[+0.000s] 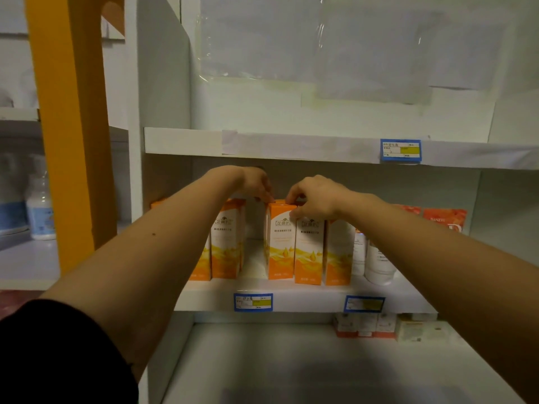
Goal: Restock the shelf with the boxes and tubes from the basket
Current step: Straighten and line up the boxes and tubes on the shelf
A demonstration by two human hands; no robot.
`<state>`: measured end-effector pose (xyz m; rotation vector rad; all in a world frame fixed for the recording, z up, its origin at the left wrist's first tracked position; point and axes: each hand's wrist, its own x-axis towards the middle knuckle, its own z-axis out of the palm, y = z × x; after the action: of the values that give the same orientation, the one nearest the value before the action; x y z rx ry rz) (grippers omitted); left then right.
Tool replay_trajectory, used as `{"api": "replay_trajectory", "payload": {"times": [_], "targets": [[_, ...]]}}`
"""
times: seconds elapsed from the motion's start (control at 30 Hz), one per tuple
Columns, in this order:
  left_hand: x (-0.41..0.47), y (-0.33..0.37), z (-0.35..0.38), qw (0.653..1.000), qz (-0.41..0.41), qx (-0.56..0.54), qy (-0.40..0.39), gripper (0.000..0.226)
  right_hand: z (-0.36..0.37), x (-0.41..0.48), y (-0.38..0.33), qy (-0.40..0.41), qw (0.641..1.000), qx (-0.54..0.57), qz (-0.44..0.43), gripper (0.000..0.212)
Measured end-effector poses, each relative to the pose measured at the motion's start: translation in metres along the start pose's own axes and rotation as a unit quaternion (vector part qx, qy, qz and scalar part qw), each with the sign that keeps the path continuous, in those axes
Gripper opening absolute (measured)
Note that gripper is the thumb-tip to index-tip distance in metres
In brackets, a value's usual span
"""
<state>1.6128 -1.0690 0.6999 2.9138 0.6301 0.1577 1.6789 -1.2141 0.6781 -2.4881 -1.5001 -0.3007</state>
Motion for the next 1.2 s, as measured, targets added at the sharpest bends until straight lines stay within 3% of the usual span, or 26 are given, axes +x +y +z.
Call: {"api": "replay_trajectory", "payload": {"times": [0.3, 0.53, 0.87, 1.2], "targets": [[-0.001, -0.015, -0.002, 0.997, 0.017, 0.070, -0.007, 0.036, 0.000, 0.003, -0.004, -0.005, 0.999, -0.035, -0.007, 0.032], [-0.003, -0.035, -0.002, 0.998, 0.010, 0.055, 0.003, 0.035, 0.003, 0.009, -0.006, -0.002, 0.998, -0.064, -0.009, 0.027], [-0.010, -0.040, -0.006, 0.999, 0.024, 0.036, -0.019, 0.031, 0.008, 0.018, -0.012, -0.040, 0.991, -0.127, -0.016, 0.037], [-0.019, -0.035, -0.011, 0.999, 0.001, 0.039, -0.029, 0.037, -0.001, 0.019, -0.022, -0.032, 0.992, -0.117, -0.028, 0.039]]}}
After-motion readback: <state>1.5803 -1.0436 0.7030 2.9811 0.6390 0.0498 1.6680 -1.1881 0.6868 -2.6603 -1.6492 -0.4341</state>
